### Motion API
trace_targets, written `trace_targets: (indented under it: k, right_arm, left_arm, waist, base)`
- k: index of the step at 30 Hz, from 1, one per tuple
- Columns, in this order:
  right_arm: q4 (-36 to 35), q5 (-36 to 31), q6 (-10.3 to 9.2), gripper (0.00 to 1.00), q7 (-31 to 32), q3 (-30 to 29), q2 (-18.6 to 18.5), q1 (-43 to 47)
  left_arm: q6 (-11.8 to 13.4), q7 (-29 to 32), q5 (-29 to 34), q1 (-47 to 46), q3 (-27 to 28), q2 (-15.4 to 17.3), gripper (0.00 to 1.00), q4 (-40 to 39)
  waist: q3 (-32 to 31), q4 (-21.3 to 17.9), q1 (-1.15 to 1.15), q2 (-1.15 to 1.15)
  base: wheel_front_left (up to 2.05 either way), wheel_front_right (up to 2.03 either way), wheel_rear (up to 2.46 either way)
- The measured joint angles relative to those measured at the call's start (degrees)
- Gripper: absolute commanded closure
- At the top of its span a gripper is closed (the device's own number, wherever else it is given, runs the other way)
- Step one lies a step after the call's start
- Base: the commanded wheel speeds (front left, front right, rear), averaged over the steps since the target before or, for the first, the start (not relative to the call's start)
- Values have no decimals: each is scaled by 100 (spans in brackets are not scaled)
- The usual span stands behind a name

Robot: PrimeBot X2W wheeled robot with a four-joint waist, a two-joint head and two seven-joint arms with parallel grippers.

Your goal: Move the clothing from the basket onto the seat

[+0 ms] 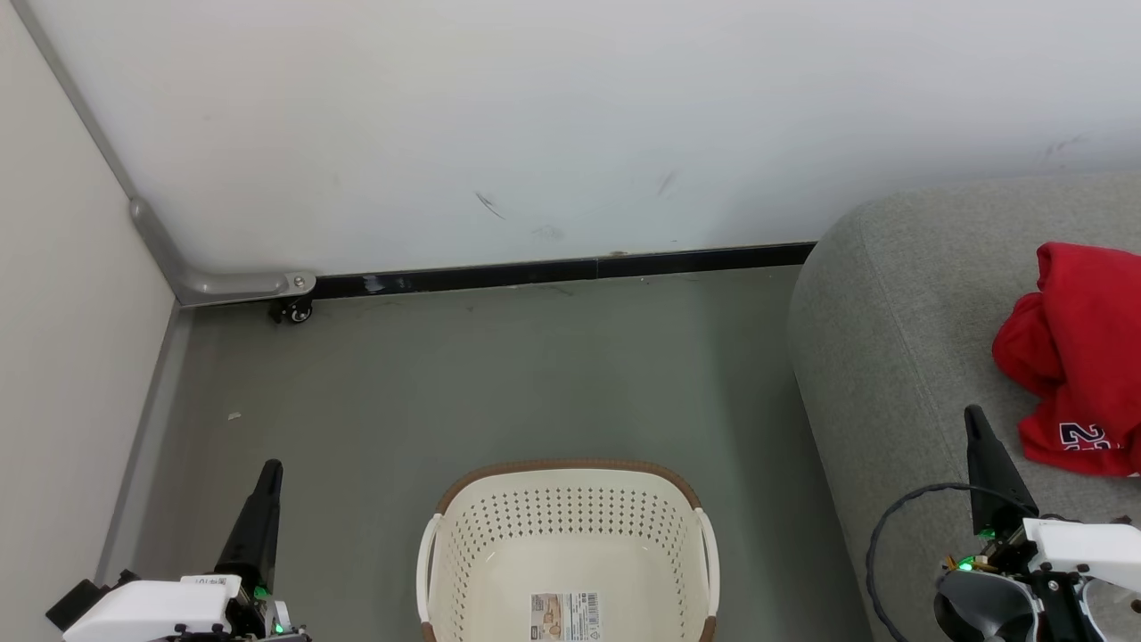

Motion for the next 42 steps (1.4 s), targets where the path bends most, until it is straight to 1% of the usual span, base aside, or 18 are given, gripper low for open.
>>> trace_targets:
  k: [42]
  right_arm:
    - [-4,7,0,100,0,8,0,1]
  left_arm:
    - [0,0,-1,0,-1,0,100,-22]
  waist:
    - [1,0,0,0]
  base:
    - [0,0,0]
